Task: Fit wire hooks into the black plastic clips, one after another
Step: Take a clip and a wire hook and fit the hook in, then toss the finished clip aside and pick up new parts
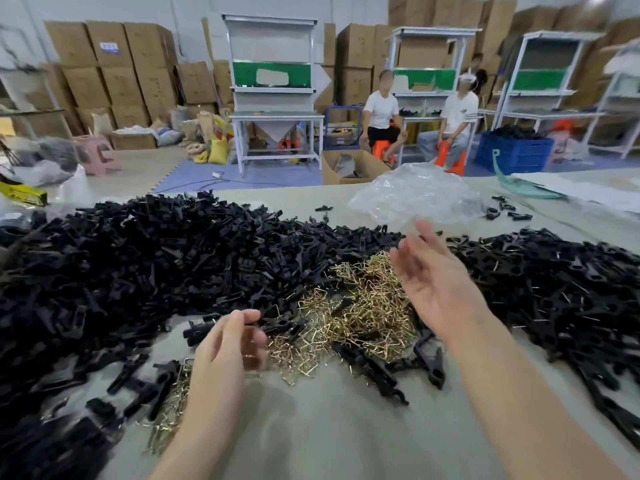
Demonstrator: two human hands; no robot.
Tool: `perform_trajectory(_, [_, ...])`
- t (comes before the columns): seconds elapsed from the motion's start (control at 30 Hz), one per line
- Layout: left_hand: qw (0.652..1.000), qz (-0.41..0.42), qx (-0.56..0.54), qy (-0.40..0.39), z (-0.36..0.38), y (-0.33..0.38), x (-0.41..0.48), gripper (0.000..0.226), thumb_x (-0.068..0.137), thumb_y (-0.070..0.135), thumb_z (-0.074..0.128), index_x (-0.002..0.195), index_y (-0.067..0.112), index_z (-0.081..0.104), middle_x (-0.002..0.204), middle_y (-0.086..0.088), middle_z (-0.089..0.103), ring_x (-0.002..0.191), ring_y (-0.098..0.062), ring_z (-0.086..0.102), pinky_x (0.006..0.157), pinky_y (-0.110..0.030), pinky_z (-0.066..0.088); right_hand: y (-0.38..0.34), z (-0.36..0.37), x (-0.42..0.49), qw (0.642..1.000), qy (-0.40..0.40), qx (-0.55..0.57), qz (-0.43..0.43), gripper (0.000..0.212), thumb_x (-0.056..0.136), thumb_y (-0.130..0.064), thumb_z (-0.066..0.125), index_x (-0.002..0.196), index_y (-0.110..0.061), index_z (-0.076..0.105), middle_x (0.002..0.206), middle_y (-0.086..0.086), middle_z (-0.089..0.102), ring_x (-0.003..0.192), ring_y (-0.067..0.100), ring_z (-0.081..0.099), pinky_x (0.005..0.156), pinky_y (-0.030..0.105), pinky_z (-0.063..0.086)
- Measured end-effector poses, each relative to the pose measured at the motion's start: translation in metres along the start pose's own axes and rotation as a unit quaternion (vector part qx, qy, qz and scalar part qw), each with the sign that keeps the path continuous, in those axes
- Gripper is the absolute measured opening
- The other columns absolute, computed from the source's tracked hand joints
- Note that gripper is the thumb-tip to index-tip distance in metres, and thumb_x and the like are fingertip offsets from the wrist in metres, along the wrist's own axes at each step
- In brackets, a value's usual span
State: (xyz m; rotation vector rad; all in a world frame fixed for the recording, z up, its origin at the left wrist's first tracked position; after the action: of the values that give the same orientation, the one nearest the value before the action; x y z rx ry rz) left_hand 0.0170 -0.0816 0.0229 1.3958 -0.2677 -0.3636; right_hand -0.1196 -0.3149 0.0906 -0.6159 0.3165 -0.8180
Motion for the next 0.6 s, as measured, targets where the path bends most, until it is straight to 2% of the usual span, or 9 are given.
perform_trajectory(0.07, [0.961, 0.159, 0.211, 0.080, -0.014, 0.007, -0.001, 0.024, 0.104, 0.040, 0.041, 0.096, 0.039, 0.064, 0.079, 0.013, 0.067, 0.067, -0.012, 0.058, 0.063, -0.031, 0.048, 0.040, 0.002, -0.015, 0.998, -0.020, -0.042, 0.031, 0.044, 0.077, 0.000, 0.072, 0.120, -0.014, 0.071, 0.079, 0.005, 0.071, 0.069, 0.014, 0.070, 0.066, 0.028, 0.060])
perform_trajectory(0.13, [0.876, 0.239, 0.385, 0.163, -0.025, 0.012, -0.001, 0.017, 0.101, 0.033, 0.045, 0.101, 0.037, 0.061, 0.089, 0.017, 0.066, 0.087, -0.018, 0.056, 0.080, -0.043, 0.045, 0.079, 0.007, -0.027, 0.994, -0.039, -0.090, 0.046, 0.046, 0.076, -0.006, 0.073, 0.121, -0.018, 0.070, 0.073, 0.001, 0.066, 0.062, 0.012, 0.064, 0.063, 0.028, 0.060])
perform_trajectory(0.2, [0.805, 0.234, 0.502, 0.213, -0.034, 0.010, 0.005, 0.022, 0.094, 0.020, 0.056, 0.114, 0.021, 0.066, 0.110, -0.003, 0.068, 0.106, -0.034, 0.056, 0.094, -0.052, 0.039, 0.110, 0.011, -0.034, 0.986, -0.058, -0.148, 0.042, 0.039, 0.082, -0.019, 0.071, 0.120, -0.023, 0.069, 0.068, -0.002, 0.060, 0.056, 0.011, 0.057, 0.062, 0.027, 0.059])
perform_trajectory(0.23, [0.788, 0.209, 0.539, 0.210, -0.037, 0.007, 0.010, 0.029, 0.092, 0.018, 0.060, 0.121, 0.015, 0.066, 0.119, -0.012, 0.066, 0.112, -0.040, 0.056, 0.098, -0.055, 0.038, 0.122, 0.014, -0.037, 0.979, -0.080, -0.185, 0.033, 0.033, 0.088, -0.027, 0.068, 0.121, -0.026, 0.068, 0.067, -0.003, 0.057, 0.055, 0.011, 0.054, 0.063, 0.026, 0.058])
perform_trajectory(0.33, [0.760, 0.126, 0.621, 0.146, -0.041, -0.002, 0.017, 0.041, 0.096, 0.029, 0.053, 0.135, 0.019, 0.057, 0.133, -0.011, 0.061, 0.125, -0.036, 0.053, 0.109, -0.051, 0.034, 0.142, 0.016, -0.041, 0.945, -0.146, -0.291, 0.017, 0.029, 0.099, -0.040, 0.055, 0.123, -0.029, 0.067, 0.068, -0.001, 0.059, 0.055, 0.012, 0.055, 0.059, 0.025, 0.053])
perform_trajectory(0.4, [0.747, 0.117, 0.642, 0.124, -0.043, -0.004, 0.018, 0.042, 0.098, 0.034, 0.048, 0.138, 0.023, 0.053, 0.136, -0.006, 0.060, 0.128, -0.029, 0.052, 0.106, -0.047, 0.036, 0.145, 0.016, -0.041, 0.930, -0.167, -0.328, 0.021, 0.026, 0.101, -0.040, 0.053, 0.118, -0.031, 0.070, 0.074, -0.001, 0.063, 0.057, 0.014, 0.058, 0.058, 0.026, 0.051])
perform_trajectory(0.5, [0.757, 0.118, 0.631, 0.122, -0.044, -0.001, 0.020, 0.041, 0.098, 0.033, 0.050, 0.137, 0.020, 0.051, 0.130, -0.008, 0.062, 0.123, -0.030, 0.054, 0.097, -0.044, 0.040, 0.144, 0.014, -0.038, 0.929, -0.176, -0.323, 0.038, 0.023, 0.099, -0.040, 0.055, 0.112, -0.035, 0.073, 0.077, 0.000, 0.065, 0.060, 0.017, 0.058, 0.060, 0.029, 0.052])
perform_trajectory(0.57, [0.770, 0.128, 0.610, 0.137, -0.046, 0.004, 0.018, 0.037, 0.098, 0.031, 0.054, 0.132, 0.016, 0.056, 0.121, -0.012, 0.065, 0.115, -0.036, 0.057, 0.093, -0.047, 0.042, 0.144, 0.012, -0.035, 0.934, -0.172, -0.309, 0.053, 0.025, 0.095, -0.042, 0.057, 0.113, -0.035, 0.073, 0.078, 0.002, 0.066, 0.062, 0.018, 0.059, 0.063, 0.033, 0.053])
perform_trajectory(0.6, [0.762, 0.136, 0.613, 0.161, -0.048, 0.006, 0.017, 0.035, 0.097, 0.030, 0.055, 0.127, 0.013, 0.060, 0.116, -0.015, 0.066, 0.109, -0.039, 0.058, 0.090, -0.049, 0.043, 0.144, 0.012, -0.033, 0.937, -0.169, -0.301, 0.059, 0.027, 0.093, -0.043, 0.058, 0.113, -0.034, 0.073, 0.079, 0.003, 0.066, 0.062, 0.018, 0.059, 0.063, 0.034, 0.053])
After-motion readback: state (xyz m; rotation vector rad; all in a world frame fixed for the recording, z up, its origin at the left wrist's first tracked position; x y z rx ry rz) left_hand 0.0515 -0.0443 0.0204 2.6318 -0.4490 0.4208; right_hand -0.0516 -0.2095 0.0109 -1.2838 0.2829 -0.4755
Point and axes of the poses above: each hand's wrist, its own x-axis towards the middle knuckle, its own z-axis out of the palm, y = z × x, the point moved 3 cm from there along x, towards the middle knuckle
